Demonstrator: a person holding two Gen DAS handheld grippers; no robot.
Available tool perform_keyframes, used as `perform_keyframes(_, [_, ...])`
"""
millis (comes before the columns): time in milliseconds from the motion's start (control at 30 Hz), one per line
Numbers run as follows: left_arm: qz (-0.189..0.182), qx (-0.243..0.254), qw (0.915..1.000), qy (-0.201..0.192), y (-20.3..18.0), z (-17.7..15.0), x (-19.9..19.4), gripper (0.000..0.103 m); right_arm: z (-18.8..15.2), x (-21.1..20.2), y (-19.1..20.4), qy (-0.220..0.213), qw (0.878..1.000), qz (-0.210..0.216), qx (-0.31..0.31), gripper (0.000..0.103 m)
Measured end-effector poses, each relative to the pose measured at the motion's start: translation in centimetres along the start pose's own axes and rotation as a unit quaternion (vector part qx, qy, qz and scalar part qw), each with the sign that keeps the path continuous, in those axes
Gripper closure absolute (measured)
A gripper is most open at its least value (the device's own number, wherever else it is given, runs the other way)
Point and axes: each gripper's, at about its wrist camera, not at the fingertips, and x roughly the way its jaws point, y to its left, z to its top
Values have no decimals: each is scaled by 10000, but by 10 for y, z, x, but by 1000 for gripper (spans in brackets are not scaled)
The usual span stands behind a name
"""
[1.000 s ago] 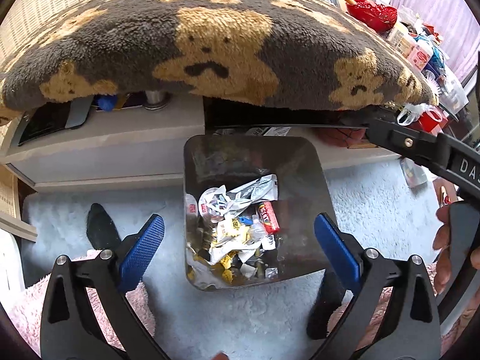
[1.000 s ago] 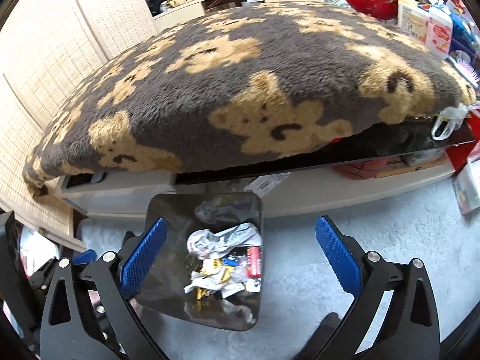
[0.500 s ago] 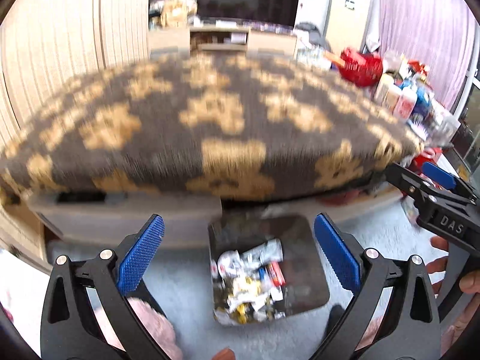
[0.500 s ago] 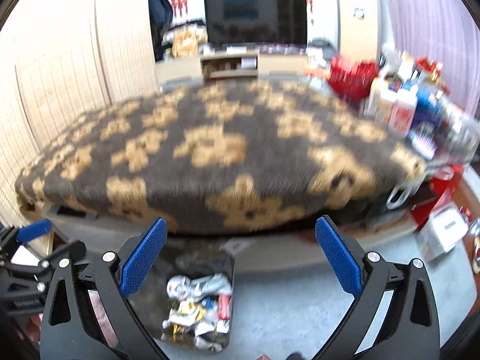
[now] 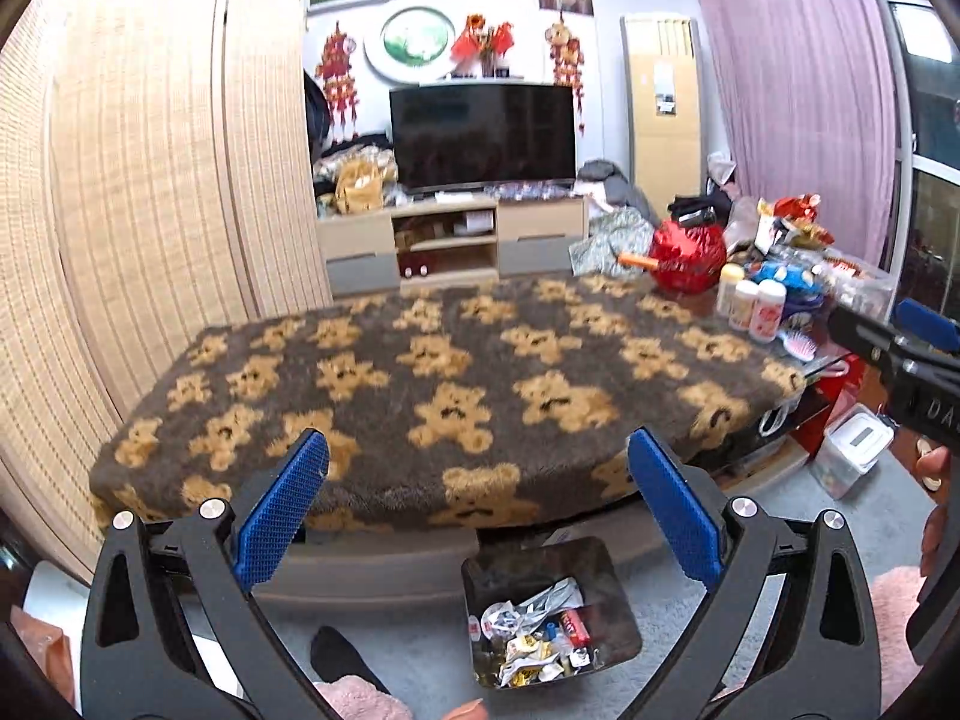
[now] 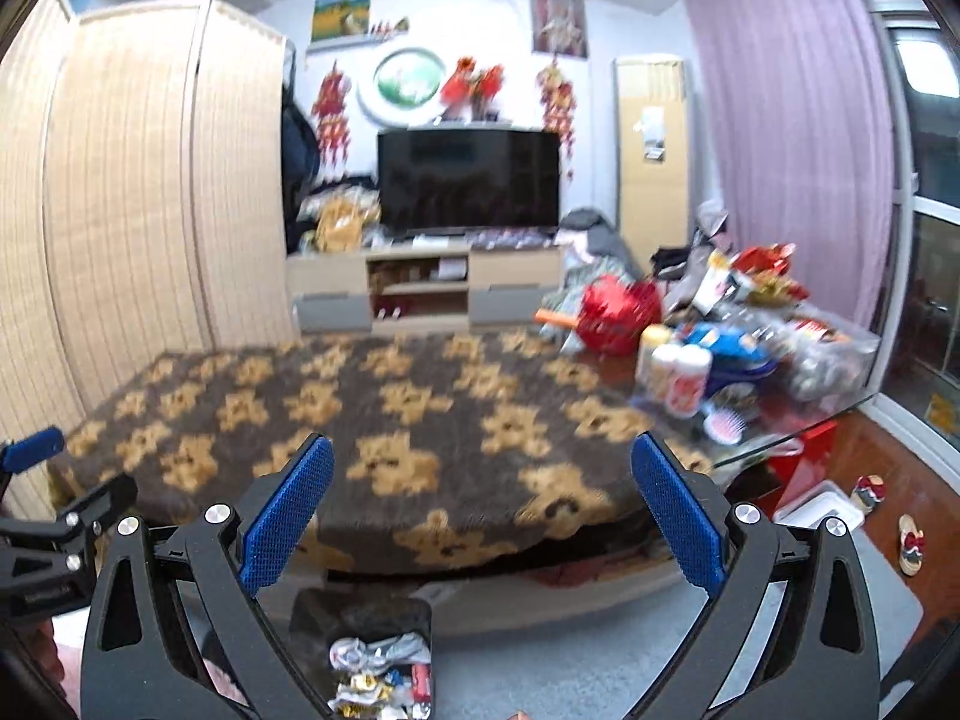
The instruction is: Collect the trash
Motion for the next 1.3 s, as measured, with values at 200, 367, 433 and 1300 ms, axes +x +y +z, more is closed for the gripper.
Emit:
perform_keyframes(200, [142,-97,9992,-349,-2,10,-36,8,11,-42,-12,-437,9985,-322,92,3])
perform_keyframes(367, [237,-153,9971,-704,0,21,-66,8,14,-68,-12,-707,9967,-396,75,3])
perform_keyframes(433, [266,-125,9961,-830,-2,23,-76,8,15,-76,-11,-785,9962,-381,82,3])
perform_keyframes(1300, [6,-416,9949,-923,5,12,-101,8,2,-90,-8,-655,9948,-783,4,3])
